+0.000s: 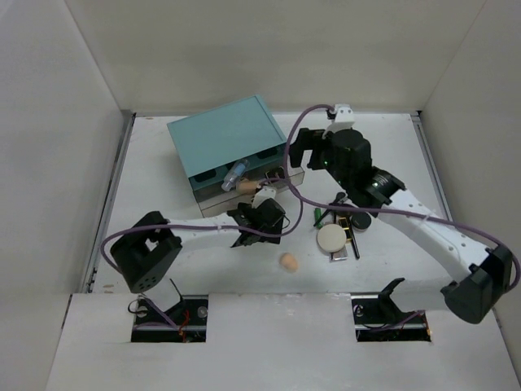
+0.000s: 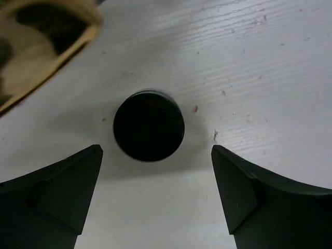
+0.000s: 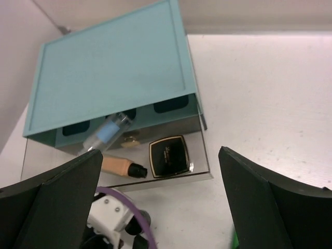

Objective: Organize the makeup

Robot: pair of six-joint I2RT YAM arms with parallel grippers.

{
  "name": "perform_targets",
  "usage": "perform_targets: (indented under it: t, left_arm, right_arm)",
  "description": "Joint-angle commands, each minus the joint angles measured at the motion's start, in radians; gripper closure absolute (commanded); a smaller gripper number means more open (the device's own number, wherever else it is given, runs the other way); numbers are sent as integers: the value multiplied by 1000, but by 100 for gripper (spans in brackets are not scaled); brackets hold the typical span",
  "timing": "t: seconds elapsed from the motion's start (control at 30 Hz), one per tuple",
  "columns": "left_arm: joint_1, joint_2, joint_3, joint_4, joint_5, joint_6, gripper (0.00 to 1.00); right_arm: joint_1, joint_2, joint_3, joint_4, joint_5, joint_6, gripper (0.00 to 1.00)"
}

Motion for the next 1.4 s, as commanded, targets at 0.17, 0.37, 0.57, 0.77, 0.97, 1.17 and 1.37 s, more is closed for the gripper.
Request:
perform_targets:
  t: [0.17,0.37,0.57,0.77,0.97,1.17,1.37]
  left_arm:
    - [-49,152,118,30,-94,64,39]
    - [-72,121,122,30,-94,78,79]
    - [-90,66,153,17,-90,118,92]
    - [-147,-135,231,-51,-72,179,92]
    - [-106,-339,293,-52,-41,248,89]
    - [84,-330,320,-65,-32,292,87]
    - [267,-281,314,-42,33,297,85]
  right_arm:
    - [-26,-134,-110,31,48,10,0]
    - [-41,-178,-157,27,58,14,0]
    - [-43,-209,-200,27,58,27,0]
    - [-64,-264,-291,-30,65,72,0]
    - [-118,-269,-394,-105,28,177,8]
    - [-111,-157,-389,-76,-31,180,12]
    - [-106,4,-351,1,-32,143,26]
